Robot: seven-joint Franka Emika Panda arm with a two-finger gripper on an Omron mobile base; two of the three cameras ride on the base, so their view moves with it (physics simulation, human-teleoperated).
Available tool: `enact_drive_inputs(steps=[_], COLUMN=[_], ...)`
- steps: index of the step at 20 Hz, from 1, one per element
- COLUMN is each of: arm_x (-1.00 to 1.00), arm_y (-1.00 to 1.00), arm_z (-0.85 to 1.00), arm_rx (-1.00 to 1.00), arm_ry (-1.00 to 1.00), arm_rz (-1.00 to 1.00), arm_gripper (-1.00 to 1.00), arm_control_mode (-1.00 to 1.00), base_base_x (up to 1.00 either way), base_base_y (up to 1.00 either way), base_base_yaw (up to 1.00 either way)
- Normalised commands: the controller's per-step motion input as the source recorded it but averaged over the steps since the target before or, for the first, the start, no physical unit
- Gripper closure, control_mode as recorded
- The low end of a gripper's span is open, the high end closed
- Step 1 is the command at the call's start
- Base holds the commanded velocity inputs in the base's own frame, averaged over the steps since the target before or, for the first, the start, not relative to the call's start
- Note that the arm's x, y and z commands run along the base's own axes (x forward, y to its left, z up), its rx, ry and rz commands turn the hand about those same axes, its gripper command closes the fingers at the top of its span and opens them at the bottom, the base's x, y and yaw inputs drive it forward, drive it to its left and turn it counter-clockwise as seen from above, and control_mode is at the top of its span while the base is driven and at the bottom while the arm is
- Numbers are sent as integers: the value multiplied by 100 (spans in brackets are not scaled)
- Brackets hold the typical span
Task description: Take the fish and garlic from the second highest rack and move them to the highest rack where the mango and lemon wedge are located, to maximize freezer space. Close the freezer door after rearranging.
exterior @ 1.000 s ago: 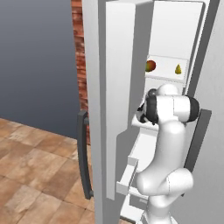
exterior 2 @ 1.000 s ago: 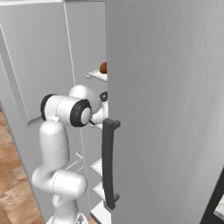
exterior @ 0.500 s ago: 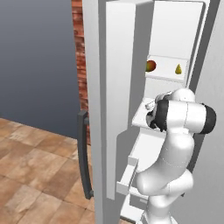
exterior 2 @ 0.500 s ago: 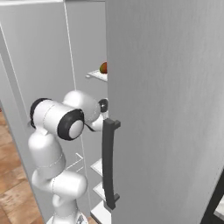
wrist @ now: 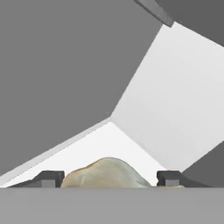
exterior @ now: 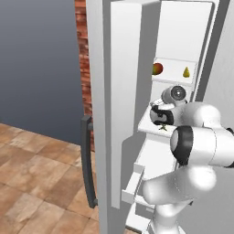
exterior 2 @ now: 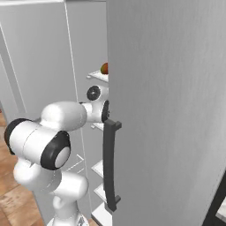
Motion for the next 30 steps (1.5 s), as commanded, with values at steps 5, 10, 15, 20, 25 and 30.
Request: enact_drive_inputs(steps=[5, 10, 15, 20, 25, 30], arm_x=[-72, -97, -92, -75, -17, 21], arm_y=[52, 49, 41, 20, 0, -2], arm_z=[39, 21, 54, 82, 100, 90], arm_rx=[0, 0, 0, 0, -3, -2], arm_ry=[12, 0, -5, -24, -44, -12], arm_rz=[0, -1, 0, -3, -21, -28], arm_gripper=[100, 100, 100, 100, 100, 100], arm_control_mode=[-100, -100, -100, -100, -100, -100], base_base_x=[0, 0, 0, 0, 0, 0], base_base_y=[0, 0, 0, 0, 0, 0], base_base_yaw=[0, 0, 0, 0, 0, 0])
